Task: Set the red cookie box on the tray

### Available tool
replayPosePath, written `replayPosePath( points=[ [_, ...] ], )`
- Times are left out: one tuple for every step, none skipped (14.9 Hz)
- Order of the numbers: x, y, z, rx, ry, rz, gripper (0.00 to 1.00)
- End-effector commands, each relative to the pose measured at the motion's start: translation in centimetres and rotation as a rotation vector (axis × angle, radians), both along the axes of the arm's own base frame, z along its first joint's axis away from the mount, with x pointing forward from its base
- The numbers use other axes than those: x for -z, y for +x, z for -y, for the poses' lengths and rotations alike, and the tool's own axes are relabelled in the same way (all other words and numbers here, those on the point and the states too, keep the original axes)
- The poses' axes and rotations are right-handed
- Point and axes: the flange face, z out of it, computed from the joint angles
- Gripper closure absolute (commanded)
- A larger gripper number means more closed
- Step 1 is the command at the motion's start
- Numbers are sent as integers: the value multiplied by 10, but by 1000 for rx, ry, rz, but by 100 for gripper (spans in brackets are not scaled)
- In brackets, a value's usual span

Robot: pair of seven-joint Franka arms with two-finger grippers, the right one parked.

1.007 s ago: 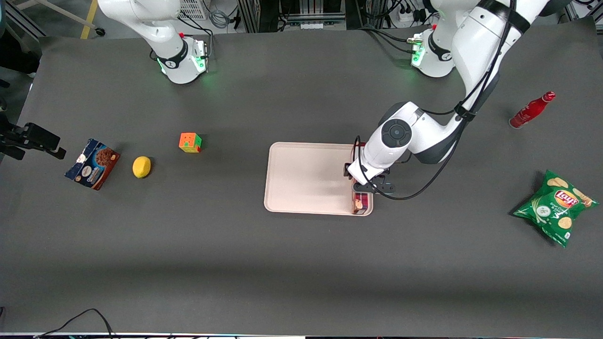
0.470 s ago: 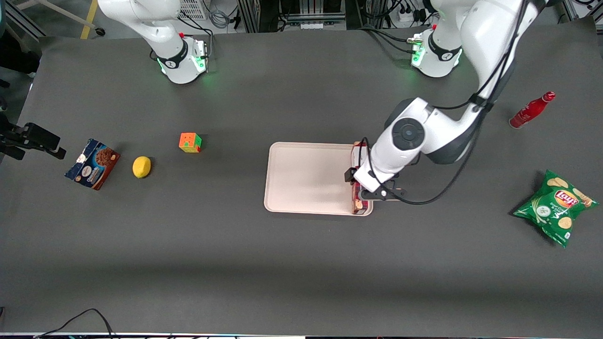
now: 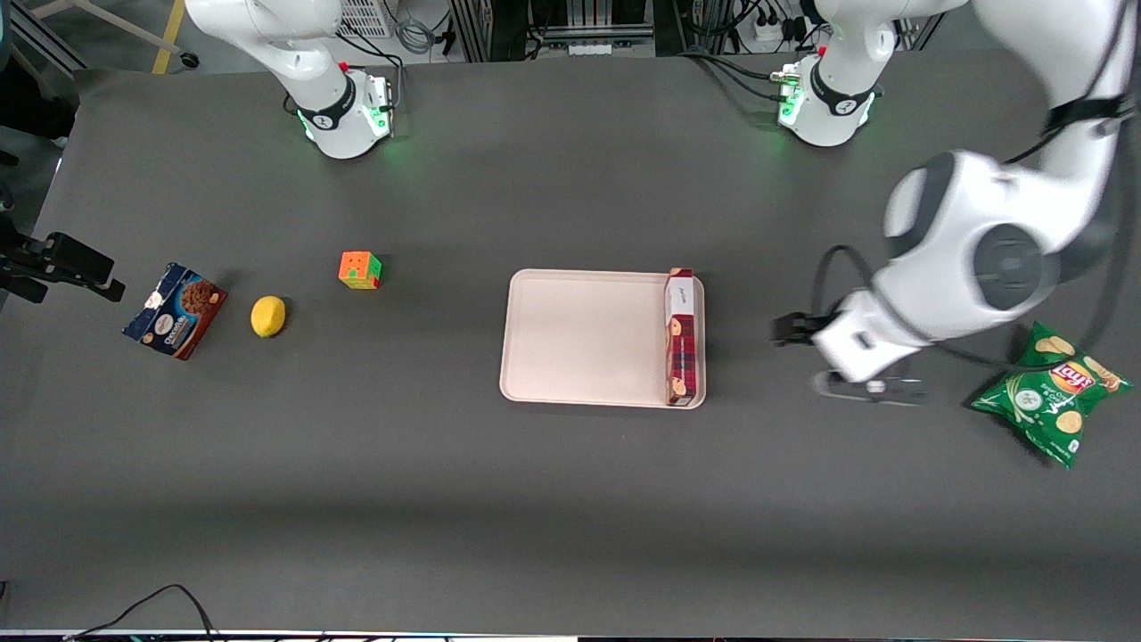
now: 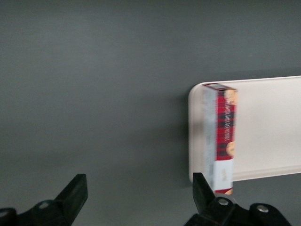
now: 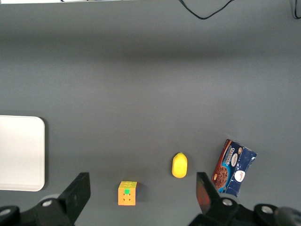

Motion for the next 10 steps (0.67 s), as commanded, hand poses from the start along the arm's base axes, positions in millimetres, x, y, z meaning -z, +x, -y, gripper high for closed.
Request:
replayPosePath(
  points=[
    [-67,-10,-73,28,39,-3,0],
    [-86,-16,-84,42,45,21,0],
    [-100,-22,-96,41,54,33,0],
    [-112,-29,-107,31,60,33,0],
    [-122,-36,-114,22,65,29,0],
    [-133,-42,-123,10,70,35,0],
    [-143,-48,-126,18,73,43,0],
    [-149,-51,-129,28,75,53,0],
    [-154,-53,-134,24,81,62,0],
    [-162,-57,-136,20,84,73,0]
  ],
)
